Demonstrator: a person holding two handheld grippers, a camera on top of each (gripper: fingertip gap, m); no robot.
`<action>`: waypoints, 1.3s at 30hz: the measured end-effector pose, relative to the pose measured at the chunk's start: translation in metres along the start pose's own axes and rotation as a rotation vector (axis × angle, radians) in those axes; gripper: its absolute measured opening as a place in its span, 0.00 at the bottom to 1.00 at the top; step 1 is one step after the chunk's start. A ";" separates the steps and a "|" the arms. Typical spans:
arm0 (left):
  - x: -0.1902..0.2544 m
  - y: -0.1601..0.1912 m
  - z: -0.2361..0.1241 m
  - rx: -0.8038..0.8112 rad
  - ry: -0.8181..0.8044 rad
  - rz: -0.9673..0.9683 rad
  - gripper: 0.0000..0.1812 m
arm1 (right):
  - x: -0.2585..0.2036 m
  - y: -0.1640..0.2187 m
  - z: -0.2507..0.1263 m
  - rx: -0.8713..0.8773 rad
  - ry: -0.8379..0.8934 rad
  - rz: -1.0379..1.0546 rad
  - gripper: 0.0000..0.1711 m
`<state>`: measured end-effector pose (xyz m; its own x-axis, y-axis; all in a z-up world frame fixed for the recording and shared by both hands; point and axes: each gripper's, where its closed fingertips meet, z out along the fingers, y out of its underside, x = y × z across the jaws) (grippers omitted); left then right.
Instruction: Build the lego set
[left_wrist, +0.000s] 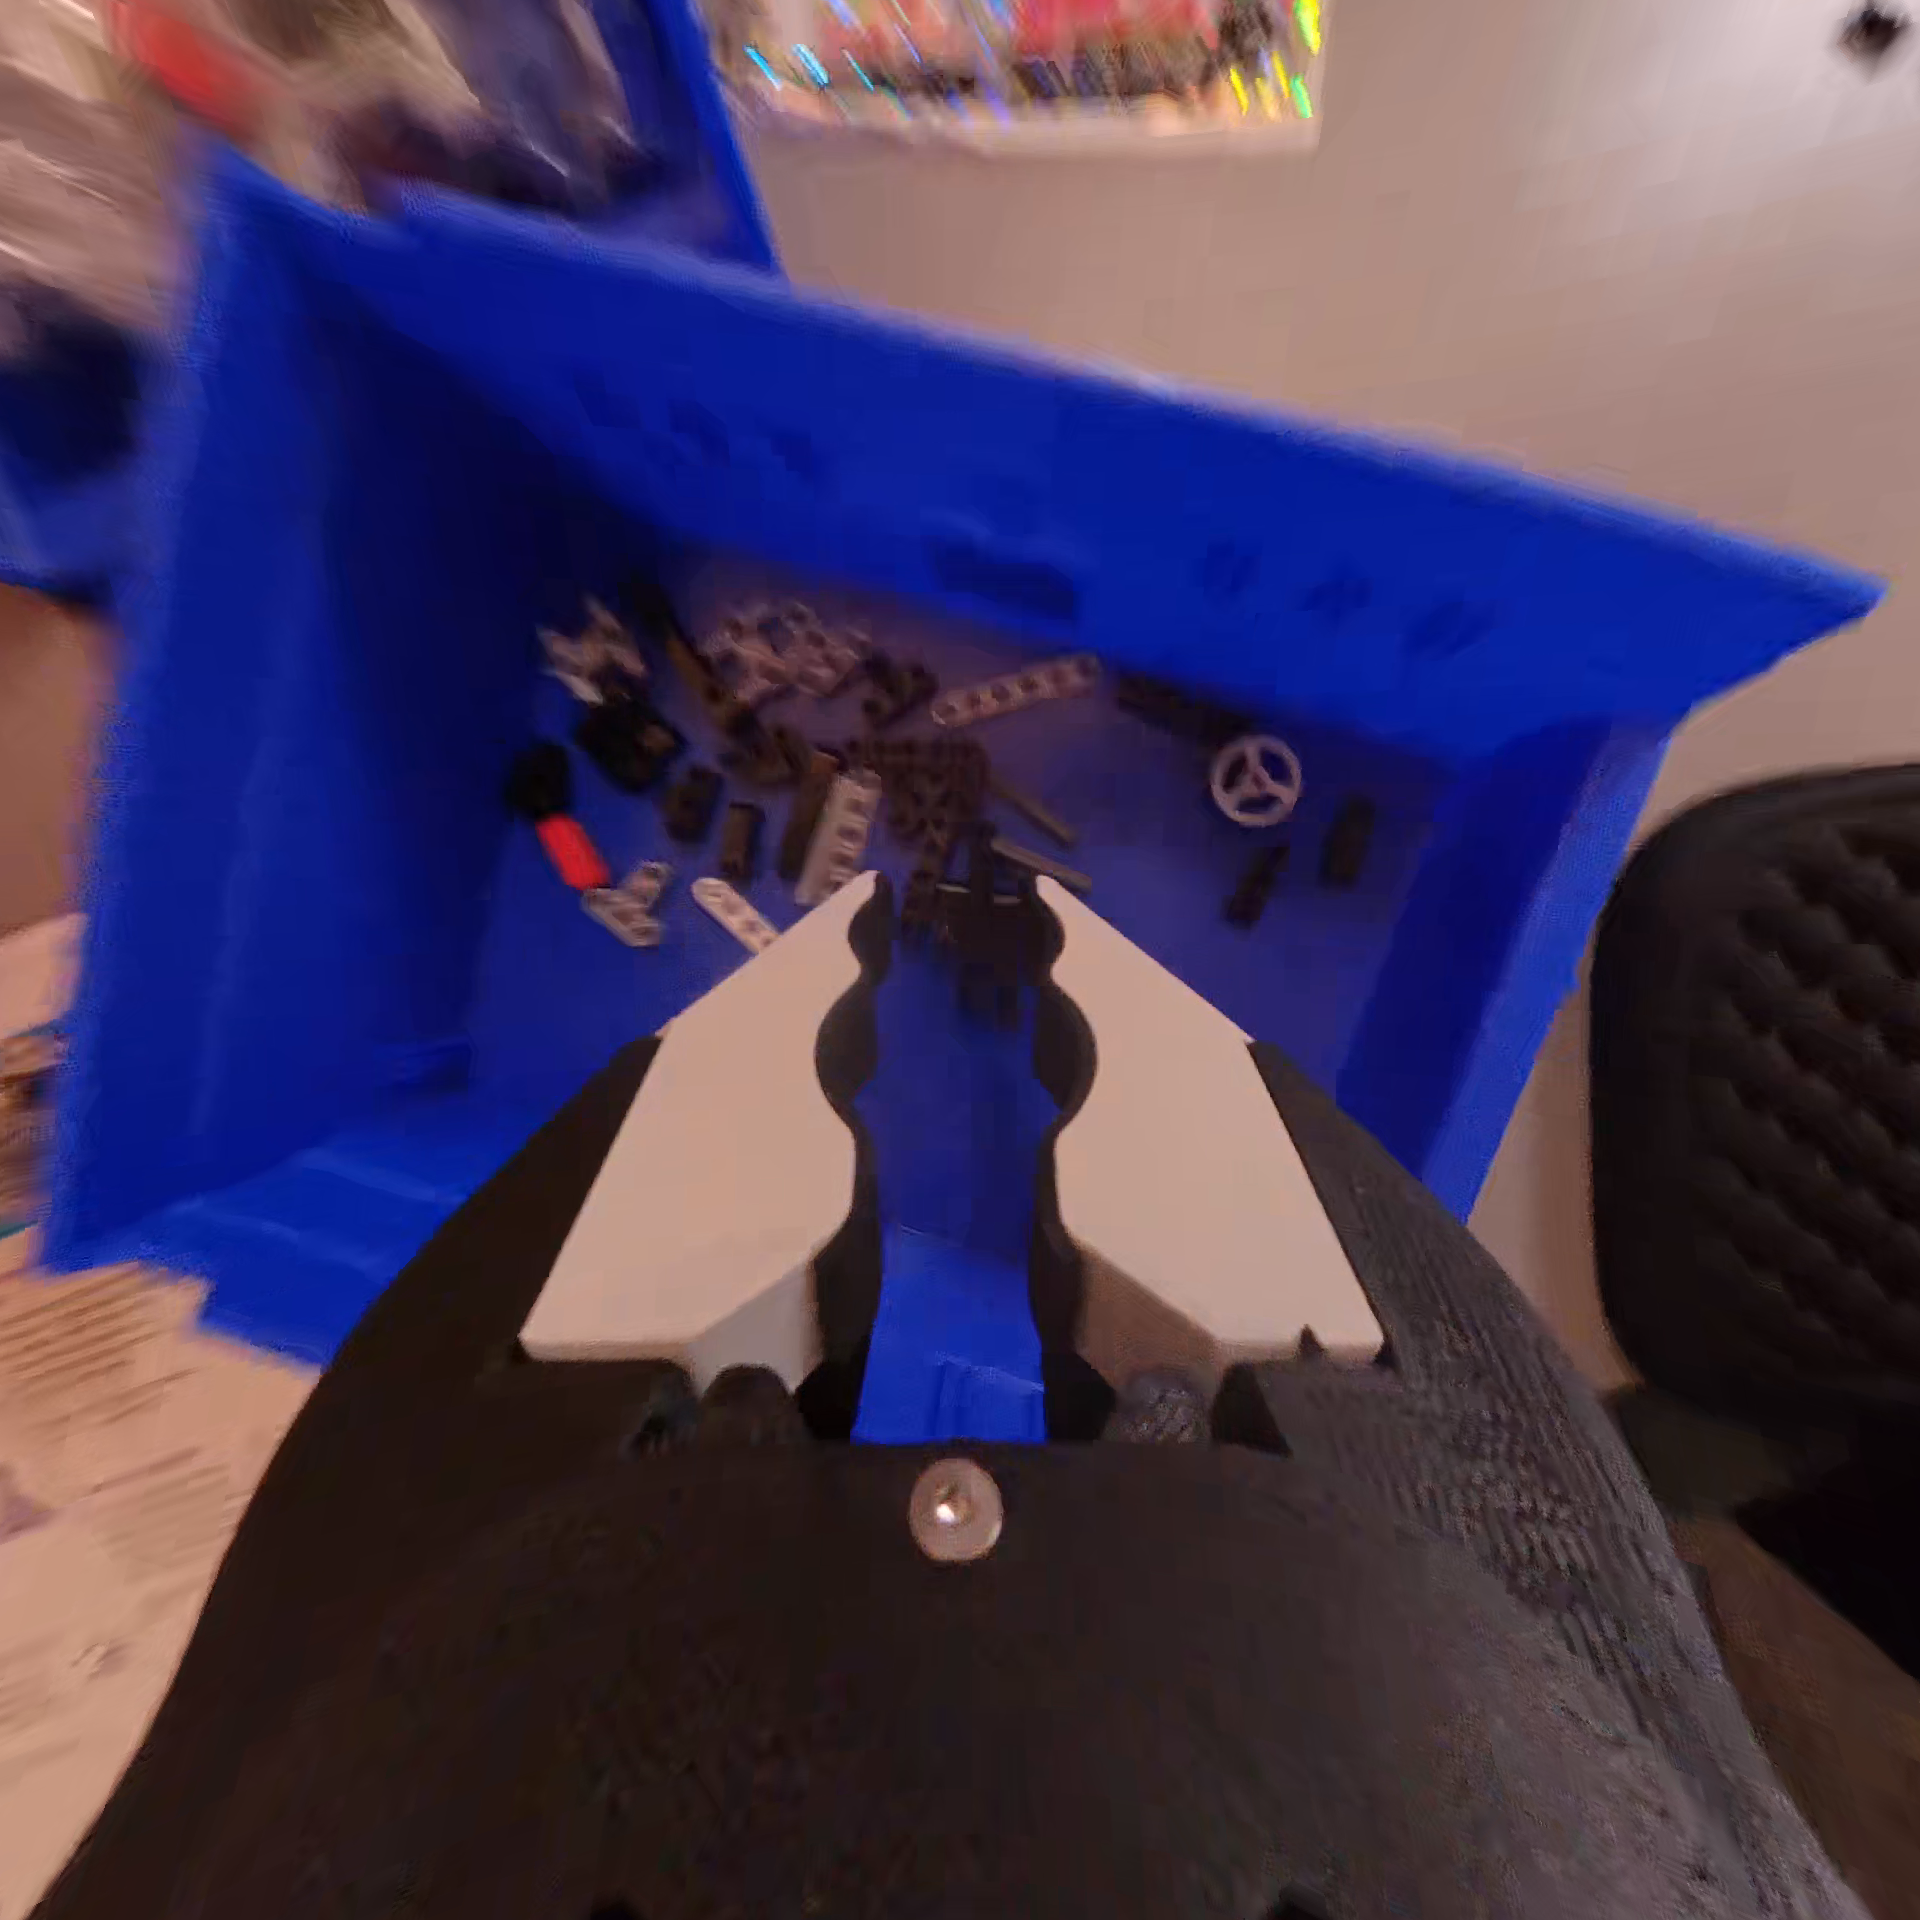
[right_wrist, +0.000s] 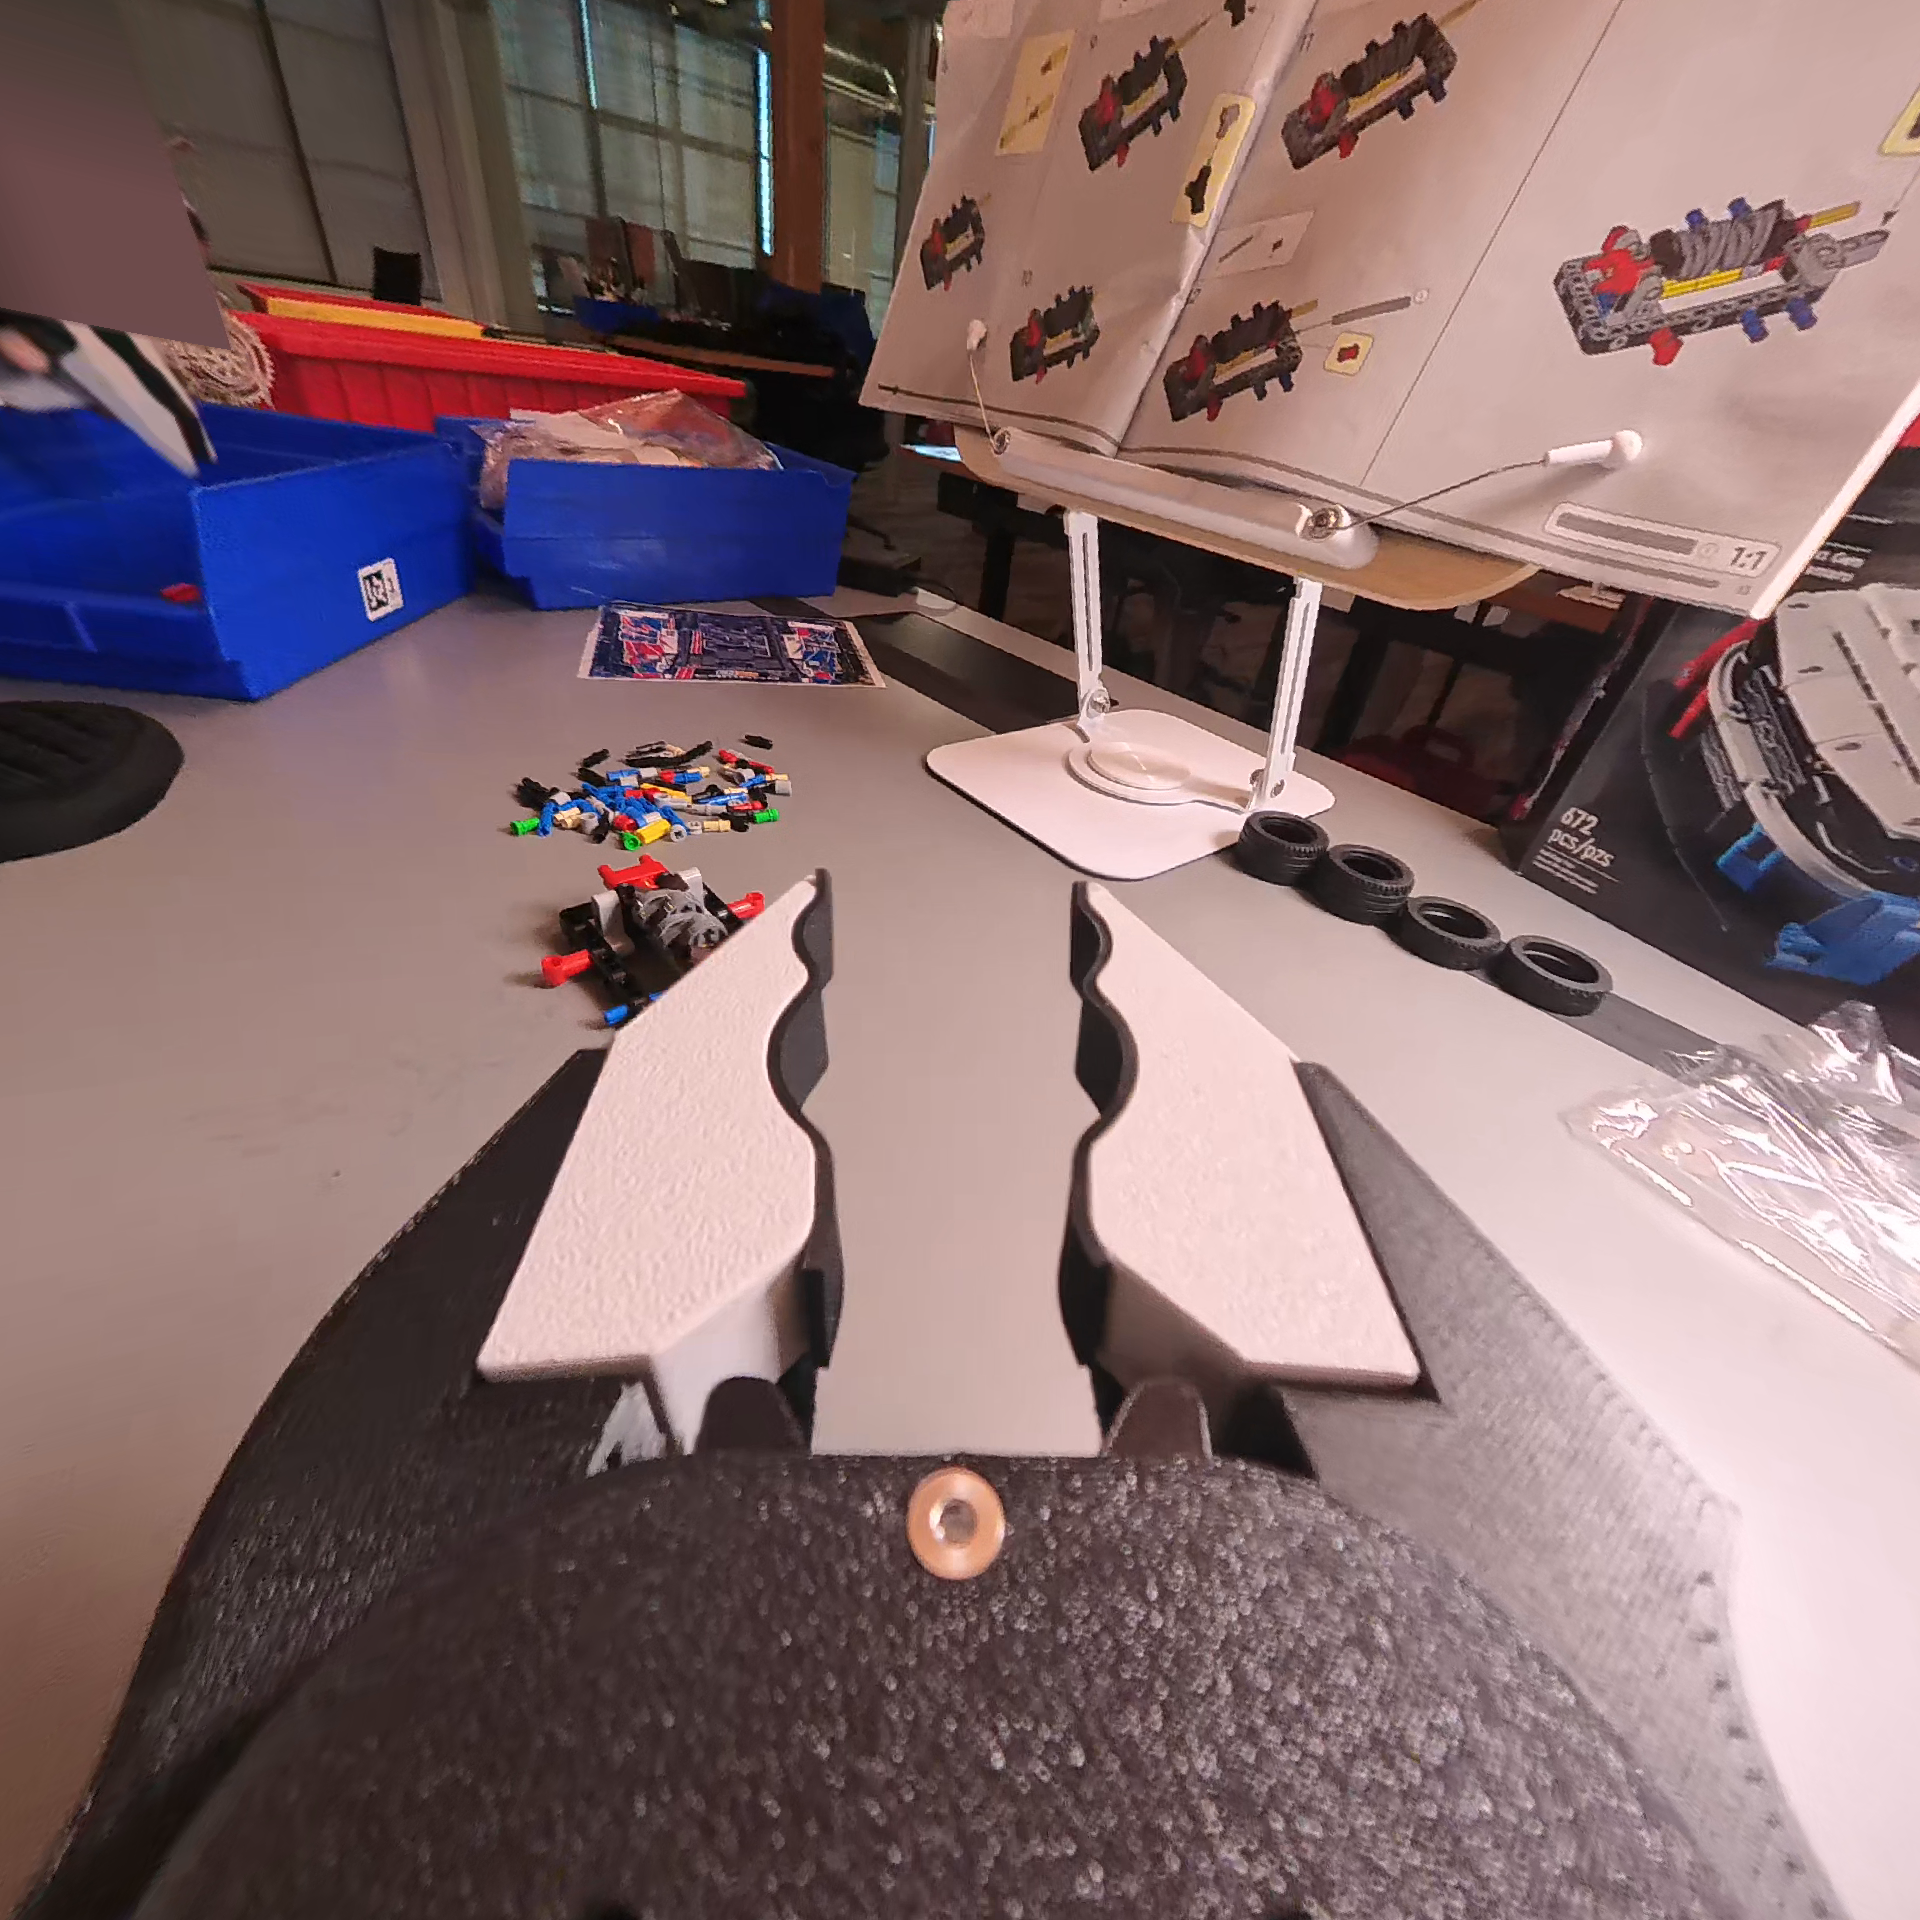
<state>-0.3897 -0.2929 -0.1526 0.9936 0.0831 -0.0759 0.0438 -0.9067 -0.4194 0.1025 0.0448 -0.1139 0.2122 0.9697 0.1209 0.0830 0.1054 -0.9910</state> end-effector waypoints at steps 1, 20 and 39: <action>0.008 0.007 0.012 -0.042 0.053 0.024 0.16 | 0.001 -0.001 0.000 -0.001 0.004 -0.004 0.26; 0.018 0.025 0.063 -0.198 -0.004 0.350 0.17 | 0.006 0.023 0.004 -0.079 0.011 0.019 0.23; 0.363 -0.190 0.012 0.801 0.526 0.535 0.17 | -0.061 -0.003 0.016 -0.015 -0.199 0.108 0.16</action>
<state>-0.0382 -0.0853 -0.1109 0.7922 -0.6007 -0.1079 -0.2974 -0.2255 -0.9277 0.0734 -0.0109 -0.1189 0.0246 0.9997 -0.0008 0.0846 -0.0029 -0.9964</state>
